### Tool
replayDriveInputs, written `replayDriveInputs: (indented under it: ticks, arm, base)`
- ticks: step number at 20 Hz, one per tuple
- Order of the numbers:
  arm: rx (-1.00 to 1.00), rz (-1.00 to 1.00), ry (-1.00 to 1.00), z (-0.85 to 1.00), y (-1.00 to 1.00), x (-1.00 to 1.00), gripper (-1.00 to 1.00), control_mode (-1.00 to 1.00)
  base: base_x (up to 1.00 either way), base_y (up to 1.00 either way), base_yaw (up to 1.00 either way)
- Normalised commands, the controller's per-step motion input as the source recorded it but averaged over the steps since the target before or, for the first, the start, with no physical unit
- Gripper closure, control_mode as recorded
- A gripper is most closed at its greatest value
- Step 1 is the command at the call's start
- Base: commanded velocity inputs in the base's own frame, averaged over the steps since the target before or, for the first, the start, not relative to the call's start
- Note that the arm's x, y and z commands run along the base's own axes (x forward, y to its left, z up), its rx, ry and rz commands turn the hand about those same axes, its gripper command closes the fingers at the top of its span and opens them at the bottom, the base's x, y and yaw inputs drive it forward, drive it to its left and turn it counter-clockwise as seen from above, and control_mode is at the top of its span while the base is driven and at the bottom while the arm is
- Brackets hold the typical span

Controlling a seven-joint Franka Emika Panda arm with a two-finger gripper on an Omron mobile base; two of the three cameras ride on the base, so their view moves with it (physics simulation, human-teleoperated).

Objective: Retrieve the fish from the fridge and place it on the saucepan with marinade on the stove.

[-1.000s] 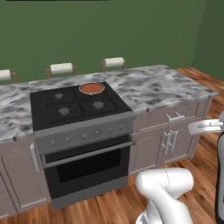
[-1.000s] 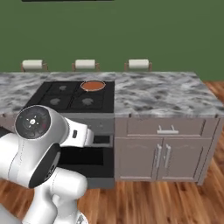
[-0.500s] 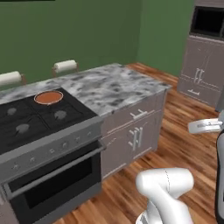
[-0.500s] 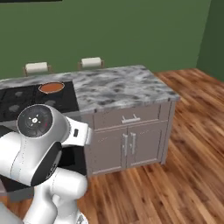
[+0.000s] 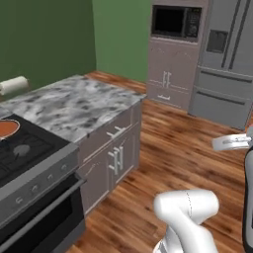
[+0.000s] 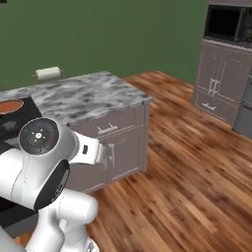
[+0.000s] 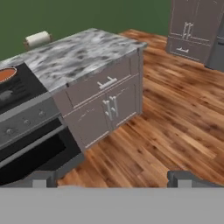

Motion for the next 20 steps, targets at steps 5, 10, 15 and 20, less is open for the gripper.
replayDriveInputs:
  ticks: [5, 10, 15, 20]
  arm:
    - [0.0, 0.0, 0.0, 0.0, 0.0, 0.0, -1.0, 1.0]
    - [0.0, 0.0, 0.0, 0.0, 0.0, 0.0, -1.0, 1.0]
    - [0.0, 0.0, 0.0, 0.0, 0.0, 0.0, -1.0, 1.0]
    - [0.0, 0.0, 0.0, 0.0, 0.0, 0.0, -1.0, 1.0]
  base:
    - [0.05, 0.0, -0.44]
    - [0.22, 0.0, -0.39]
    - [0.45, 0.0, -0.37]
    - [0.73, 0.0, -0.36]
